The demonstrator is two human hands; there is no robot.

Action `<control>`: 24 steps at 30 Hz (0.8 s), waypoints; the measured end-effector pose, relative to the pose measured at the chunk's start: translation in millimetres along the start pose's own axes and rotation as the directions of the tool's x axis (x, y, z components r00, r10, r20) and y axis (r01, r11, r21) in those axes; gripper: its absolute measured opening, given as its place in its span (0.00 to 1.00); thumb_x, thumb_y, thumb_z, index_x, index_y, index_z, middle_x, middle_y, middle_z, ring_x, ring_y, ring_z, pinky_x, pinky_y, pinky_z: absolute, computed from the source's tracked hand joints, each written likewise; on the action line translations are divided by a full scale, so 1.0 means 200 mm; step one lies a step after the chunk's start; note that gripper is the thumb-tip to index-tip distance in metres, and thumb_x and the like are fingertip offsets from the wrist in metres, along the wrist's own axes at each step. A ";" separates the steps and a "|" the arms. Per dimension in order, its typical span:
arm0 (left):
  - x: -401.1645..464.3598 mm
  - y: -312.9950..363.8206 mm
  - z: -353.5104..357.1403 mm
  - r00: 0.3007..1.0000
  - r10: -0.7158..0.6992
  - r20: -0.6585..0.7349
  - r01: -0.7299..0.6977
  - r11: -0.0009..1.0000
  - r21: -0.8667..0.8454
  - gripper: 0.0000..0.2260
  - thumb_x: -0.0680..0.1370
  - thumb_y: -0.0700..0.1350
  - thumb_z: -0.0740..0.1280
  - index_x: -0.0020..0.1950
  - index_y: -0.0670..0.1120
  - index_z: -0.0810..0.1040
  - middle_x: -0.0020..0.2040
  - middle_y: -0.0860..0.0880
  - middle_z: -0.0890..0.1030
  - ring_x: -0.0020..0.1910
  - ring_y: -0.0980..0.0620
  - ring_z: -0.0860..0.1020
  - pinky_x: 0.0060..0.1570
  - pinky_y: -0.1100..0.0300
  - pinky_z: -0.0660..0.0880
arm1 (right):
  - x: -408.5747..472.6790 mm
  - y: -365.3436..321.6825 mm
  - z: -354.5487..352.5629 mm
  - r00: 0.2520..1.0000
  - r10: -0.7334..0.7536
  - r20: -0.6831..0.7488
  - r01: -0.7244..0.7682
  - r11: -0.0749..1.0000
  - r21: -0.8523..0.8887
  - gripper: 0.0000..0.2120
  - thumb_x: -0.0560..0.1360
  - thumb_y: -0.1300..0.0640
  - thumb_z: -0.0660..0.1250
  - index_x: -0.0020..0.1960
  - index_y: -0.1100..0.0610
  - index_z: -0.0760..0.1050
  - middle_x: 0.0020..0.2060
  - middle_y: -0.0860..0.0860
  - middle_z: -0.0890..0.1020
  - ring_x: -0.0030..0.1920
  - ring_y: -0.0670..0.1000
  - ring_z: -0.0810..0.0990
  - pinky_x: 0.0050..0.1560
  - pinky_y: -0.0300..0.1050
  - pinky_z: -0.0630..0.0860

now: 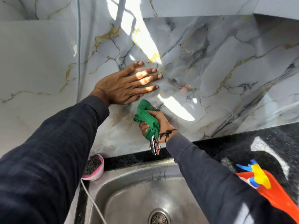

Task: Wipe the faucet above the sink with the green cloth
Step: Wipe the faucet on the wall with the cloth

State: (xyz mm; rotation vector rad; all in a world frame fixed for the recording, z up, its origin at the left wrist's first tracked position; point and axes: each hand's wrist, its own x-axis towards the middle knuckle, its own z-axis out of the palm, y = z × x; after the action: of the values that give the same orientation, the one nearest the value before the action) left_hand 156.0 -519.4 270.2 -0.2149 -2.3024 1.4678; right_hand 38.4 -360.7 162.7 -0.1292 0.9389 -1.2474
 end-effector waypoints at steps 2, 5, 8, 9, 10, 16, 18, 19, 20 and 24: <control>0.00 0.01 -0.01 1.000 -0.003 0.010 0.003 1.000 -0.003 0.30 0.89 0.54 0.52 0.90 0.48 0.50 0.90 0.44 0.53 0.88 0.41 0.56 0.84 0.37 0.54 | -0.01 0.01 0.02 0.987 -0.103 -0.121 0.079 0.979 -0.190 0.11 0.78 0.55 0.66 0.43 0.62 0.78 0.24 0.54 0.80 0.19 0.51 0.78 0.23 0.34 0.74; -0.01 0.01 -0.03 1.000 0.001 0.010 -0.001 1.000 0.015 0.30 0.89 0.54 0.52 0.90 0.49 0.51 0.90 0.44 0.54 0.88 0.41 0.57 0.84 0.37 0.54 | -0.04 0.04 0.03 0.946 -0.222 -0.238 0.100 0.894 -0.437 0.14 0.72 0.56 0.73 0.53 0.63 0.83 0.40 0.59 0.88 0.31 0.57 0.87 0.30 0.45 0.83; -0.01 0.02 -0.04 1.000 -0.002 0.027 0.001 1.000 0.026 0.29 0.89 0.55 0.51 0.90 0.49 0.51 0.90 0.45 0.54 0.88 0.41 0.56 0.84 0.37 0.54 | -0.03 0.11 0.00 0.880 -0.364 -0.306 0.136 0.810 -0.571 0.24 0.64 0.53 0.75 0.58 0.63 0.85 0.54 0.61 0.88 0.51 0.64 0.88 0.55 0.60 0.86; -0.01 0.02 -0.03 0.999 0.000 0.033 -0.001 1.000 0.031 0.29 0.89 0.55 0.51 0.90 0.49 0.50 0.90 0.45 0.54 0.88 0.41 0.56 0.84 0.37 0.55 | -0.04 0.15 -0.01 0.844 -0.430 -0.320 0.147 0.759 -0.634 0.27 0.62 0.50 0.75 0.58 0.62 0.85 0.55 0.59 0.87 0.53 0.62 0.87 0.58 0.60 0.84; -0.01 0.02 -0.04 0.999 0.001 0.036 -0.002 0.999 0.035 0.29 0.89 0.55 0.51 0.90 0.49 0.50 0.90 0.45 0.54 0.88 0.41 0.56 0.84 0.38 0.55 | -0.04 0.18 -0.02 0.798 -0.509 -0.324 0.155 0.692 -0.705 0.28 0.61 0.47 0.74 0.58 0.61 0.84 0.53 0.57 0.87 0.53 0.59 0.85 0.58 0.58 0.83; 0.00 0.02 -0.06 0.998 -0.002 0.057 -0.001 0.999 0.051 0.30 0.88 0.55 0.53 0.90 0.49 0.50 0.90 0.45 0.54 0.88 0.41 0.57 0.84 0.38 0.57 | -0.10 0.46 -0.12 0.451 -0.889 -0.078 0.225 0.198 -0.954 0.21 0.69 0.48 0.75 0.54 0.59 0.72 0.39 0.49 0.79 0.34 0.49 0.75 0.33 0.40 0.69; 0.01 0.02 -0.07 0.997 -0.006 0.077 0.003 0.999 0.045 0.30 0.89 0.55 0.53 0.90 0.49 0.51 0.90 0.45 0.54 0.88 0.41 0.57 0.84 0.38 0.57 | -0.12 0.54 -0.19 0.432 -0.902 0.002 0.264 0.125 -0.956 0.20 0.69 0.49 0.75 0.52 0.56 0.70 0.37 0.48 0.77 0.34 0.51 0.75 0.33 0.42 0.70; 0.01 0.01 -0.09 0.996 -0.008 0.087 0.005 0.999 0.033 0.30 0.89 0.55 0.53 0.90 0.49 0.52 0.90 0.45 0.55 0.88 0.41 0.57 0.84 0.38 0.57 | -0.14 0.55 -0.22 0.442 -0.897 0.017 0.284 0.122 -0.951 0.19 0.68 0.49 0.74 0.51 0.55 0.68 0.37 0.48 0.77 0.34 0.51 0.76 0.32 0.43 0.71; 0.01 0.01 -0.11 0.995 -0.012 0.098 0.010 1.000 0.017 0.29 0.89 0.55 0.53 0.90 0.50 0.52 0.90 0.45 0.55 0.88 0.42 0.58 0.84 0.38 0.58 | -0.14 0.55 -0.23 0.468 -0.884 0.015 0.289 0.137 -0.947 0.20 0.68 0.48 0.74 0.50 0.54 0.68 0.37 0.47 0.77 0.35 0.51 0.77 0.32 0.44 0.72; 0.03 0.10 -0.23 0.974 -0.136 0.183 0.168 0.971 -0.171 0.27 0.88 0.50 0.55 0.88 0.47 0.60 0.88 0.42 0.60 0.87 0.38 0.60 0.83 0.34 0.58 | -0.18 0.53 -0.26 0.635 -0.766 -0.094 0.224 0.300 -0.927 0.25 0.64 0.43 0.76 0.53 0.50 0.67 0.40 0.43 0.76 0.42 0.50 0.79 0.38 0.42 0.76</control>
State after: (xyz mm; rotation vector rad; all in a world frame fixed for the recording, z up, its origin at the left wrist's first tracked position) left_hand 168.0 -470.4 271.7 0.0385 -2.5313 1.2396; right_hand 83.0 -270.5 89.2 -1.0504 2.1523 -1.2929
